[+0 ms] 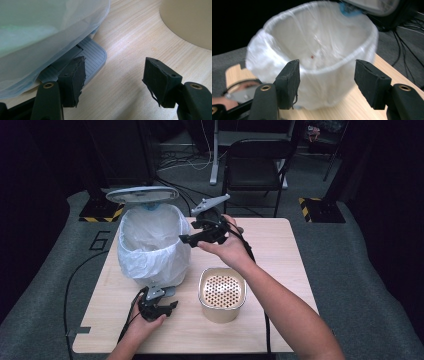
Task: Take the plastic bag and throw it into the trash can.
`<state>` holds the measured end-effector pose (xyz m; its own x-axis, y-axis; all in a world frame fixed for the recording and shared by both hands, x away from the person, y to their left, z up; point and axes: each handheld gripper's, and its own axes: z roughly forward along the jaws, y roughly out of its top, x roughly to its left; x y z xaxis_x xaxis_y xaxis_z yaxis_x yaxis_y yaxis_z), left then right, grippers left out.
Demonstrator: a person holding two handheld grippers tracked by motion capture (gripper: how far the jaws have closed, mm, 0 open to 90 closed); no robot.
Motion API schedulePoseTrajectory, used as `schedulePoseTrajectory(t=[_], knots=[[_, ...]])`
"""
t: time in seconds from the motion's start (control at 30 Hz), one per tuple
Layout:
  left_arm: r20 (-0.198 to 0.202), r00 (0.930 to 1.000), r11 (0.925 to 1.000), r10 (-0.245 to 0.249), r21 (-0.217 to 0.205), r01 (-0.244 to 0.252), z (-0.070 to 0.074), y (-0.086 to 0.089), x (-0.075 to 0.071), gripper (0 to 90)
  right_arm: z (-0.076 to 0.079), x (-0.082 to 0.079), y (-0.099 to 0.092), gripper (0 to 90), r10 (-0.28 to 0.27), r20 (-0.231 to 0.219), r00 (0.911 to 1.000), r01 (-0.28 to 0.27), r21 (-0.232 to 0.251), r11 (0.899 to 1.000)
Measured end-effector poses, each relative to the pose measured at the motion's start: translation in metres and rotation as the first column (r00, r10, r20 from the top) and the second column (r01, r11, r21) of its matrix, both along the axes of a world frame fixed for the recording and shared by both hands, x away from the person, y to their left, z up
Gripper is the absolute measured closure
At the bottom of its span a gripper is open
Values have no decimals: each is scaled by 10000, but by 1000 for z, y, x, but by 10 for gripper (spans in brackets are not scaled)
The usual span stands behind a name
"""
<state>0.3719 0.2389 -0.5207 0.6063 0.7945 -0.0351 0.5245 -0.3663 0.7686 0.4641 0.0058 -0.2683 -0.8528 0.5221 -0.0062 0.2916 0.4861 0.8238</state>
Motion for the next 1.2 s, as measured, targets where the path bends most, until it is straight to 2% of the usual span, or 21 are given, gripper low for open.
schedulePoseTrajectory(t=[0.07,0.23,0.3,0.37,0.43,0.57,0.67,0.7,0.73,0.77,0.8,0.83,0.97,1.0,1.07,1.13,1.17,1.2], knots=[[56,10000,10000,47,-11,-47,0,0,0,341,-6,1,-14,373,-209,-57,9998,209,-98,9997],[-12,10000,10000,-22,1,22,0,0,0,341,-12,1,-30,374,-335,8,9994,335,-5,9994],[78,10000,10000,31,-31,-31,0,0,0,342,-14,0,-37,374,-430,4,9991,430,17,9991],[63,10000,10000,20,-54,-19,0,0,0,341,-17,-1,-46,374,-694,20,9976,694,77,9976],[-32,10000,10000,-17,10,17,0,0,0,342,-18,-1,-50,374,-709,108,9974,708,99,9974],[-21,10000,10000,-8,2,8,0,0,0,341,-23,0,-61,372,-1002,-23,9950,1002,9,9950],[288,9985,9978,-456,500,441,2,3,3,341,-28,-1,-67,371,-1176,-48,9931,1176,14,9931],[221,9991,9986,-373,392,364,1,3,2,341,-30,0,-70,370,-1188,20,9929,1188,15,9929],[356,9979,9969,-541,591,519,2,4,4,341,-32,-1,-72,366,-1289,-65,9916,1289,-9,9917],[242,9989,9983,-402,421,392,1,3,2,341,-33,-1,-75,364,-1342,-32,9910,1342,-26,9910],[359,9979,9968,-547,598,525,2,4,4,341,-37,1,-80,362,-1408,-57,9900,1408,-34,9900],[279,9986,9979,-444,488,430,2,3,3,341,-39,1,-82,362,-1482,-45,9890,1482,-24,9890],[343,9981,9970,-521,593,500,2,4,3,341,-44,1,-90,362,-1678,109,9858,1679,-137,9857],[256,9988,9982,-407,447,396,1,3,2,341,-47,2,-93,362,-1786,149,9838,1788,-180,9837],[349,9980,9970,-521,596,500,2,4,3,341,-51,3,-98,365,-1941,190,9808,1944,-193,9807],[194,9992,9989,-340,340,333,1,2,2,341,-56,4,-104,370,-2081,150,9780,2084,-171,9779],[350,9981,9970,-515,594,493,2,4,3,341,-58,4,-106,374,-2139,126,9768,2141,-131,9767],[299,9985,9976,-460,527,444,2,3,3,342,-60,5,-108,377,-2170,165,9760,2172,-134,9760]])
